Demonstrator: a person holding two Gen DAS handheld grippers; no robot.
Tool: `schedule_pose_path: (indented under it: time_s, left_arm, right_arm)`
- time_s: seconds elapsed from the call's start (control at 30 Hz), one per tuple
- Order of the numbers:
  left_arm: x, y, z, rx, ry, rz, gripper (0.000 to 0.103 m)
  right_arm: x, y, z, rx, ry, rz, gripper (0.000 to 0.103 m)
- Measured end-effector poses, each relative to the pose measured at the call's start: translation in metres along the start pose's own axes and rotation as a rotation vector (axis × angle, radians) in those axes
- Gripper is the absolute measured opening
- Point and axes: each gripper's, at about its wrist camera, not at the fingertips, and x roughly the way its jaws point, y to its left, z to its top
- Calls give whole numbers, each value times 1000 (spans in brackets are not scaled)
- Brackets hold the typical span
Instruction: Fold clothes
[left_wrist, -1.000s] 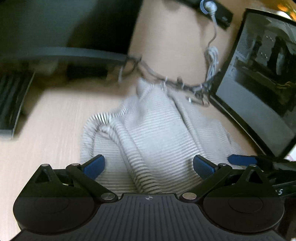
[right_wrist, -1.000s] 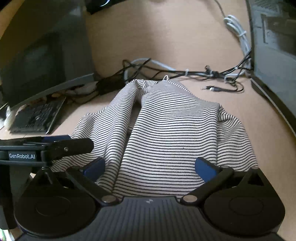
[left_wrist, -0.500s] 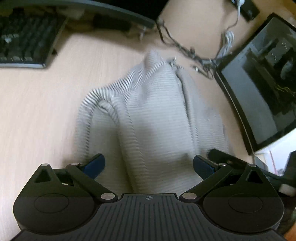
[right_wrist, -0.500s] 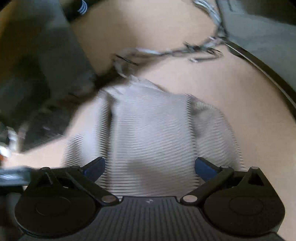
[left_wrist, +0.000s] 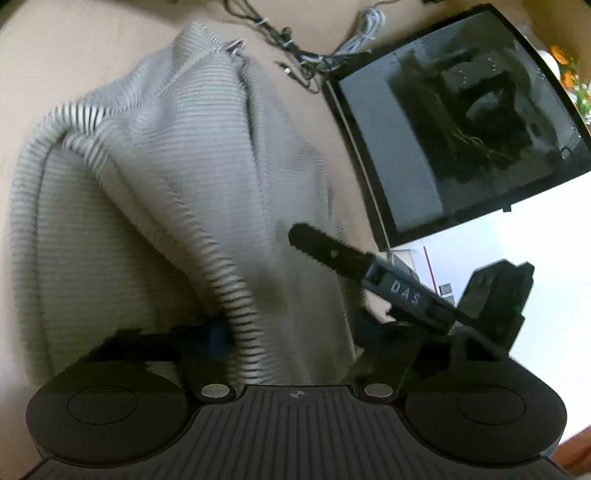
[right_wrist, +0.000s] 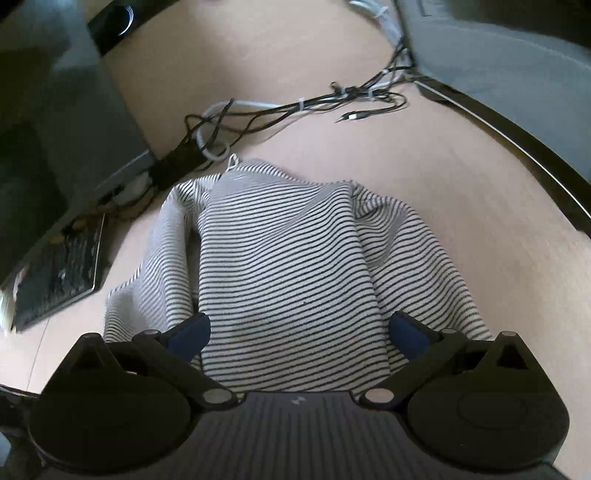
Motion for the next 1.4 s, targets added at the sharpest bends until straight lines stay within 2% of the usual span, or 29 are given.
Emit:
schedule_pose_path:
  time_s: [0.03,0.07,0.17,0.3,0.37,0.43,0.5,0.57,0.6,0.67,0.7,0.73,0.83,0.9,0.97,1.0,1.03,1.07,1.13,1.2,1.27,1.37,1.4]
  left_arm:
    - [-3,1,6,-9,-18,-16,29]
    - [-9,2,13,-17,-47,-35,25]
    - [-45,2,36,-5,-231,-58,23]
    - [-101,12,63,-42,-456,-10,19]
    - [-129,23,72,-87,-555,23,19]
    - [-150,43,78,-195,-622,51,20]
    - [-164,68,80,-315,-671,87,25]
    - [-175,87,77,-393,-726,162,44]
    - [-181,95,72,-431,-750,180,56]
    - [-188,100,64,-469,-786,211,63]
    - [-188,99,61,-471,-798,229,70]
    - [-188,95,58,-454,-800,257,77]
    - [-186,77,50,-333,-779,330,89]
    - [-180,63,42,-220,-762,337,96]
    - [-167,48,35,-96,-712,334,98]
    - [-157,40,34,-34,-674,332,99]
    - [-143,31,33,17,-631,333,99]
    - [-129,23,32,62,-590,337,99]
    - [-105,14,29,124,-526,339,100]
    - [-86,12,29,128,-483,338,100]
    - [-77,17,30,87,-466,336,100]
    - [-73,32,35,-3,-467,332,100]
    - [-73,38,38,-41,-472,328,100]
  right_arm:
    - [-2,2,-1,6,-5,-23,95]
    - [-4,3,-1,8,-11,-45,92]
    - [-9,9,-6,-37,-12,-131,87]
    - [-14,14,-11,-124,-13,-203,75]
    - [-16,18,-9,-187,-27,-217,53]
    - [-16,28,-2,-239,-50,-210,43]
    - [-17,38,7,-290,-74,-200,42]
    - [-11,53,11,-352,-72,-173,43]
    - [-7,61,13,-383,-69,-158,46]
    - [0,77,16,-446,-62,-128,61]
    - [4,85,18,-478,-59,-113,62]
    - [10,91,17,-510,-49,-112,63]
    - [35,103,12,-600,-13,-154,63]
    - [43,104,12,-649,-5,-176,59]
    - [39,102,16,-719,-9,-161,24]
    - [34,102,20,-753,-14,-143,17]
    - [28,102,26,-803,-42,-166,4]
    - [22,101,34,-861,-88,-211,4]
    - [9,85,63,-885,-160,-323,4]
    - [1,65,93,-872,-212,-428,4]
    - [-1,40,120,-823,-238,-513,5]
    - [3,23,134,-770,-269,-571,6]
    - [3,21,135,-734,-274,-555,7]
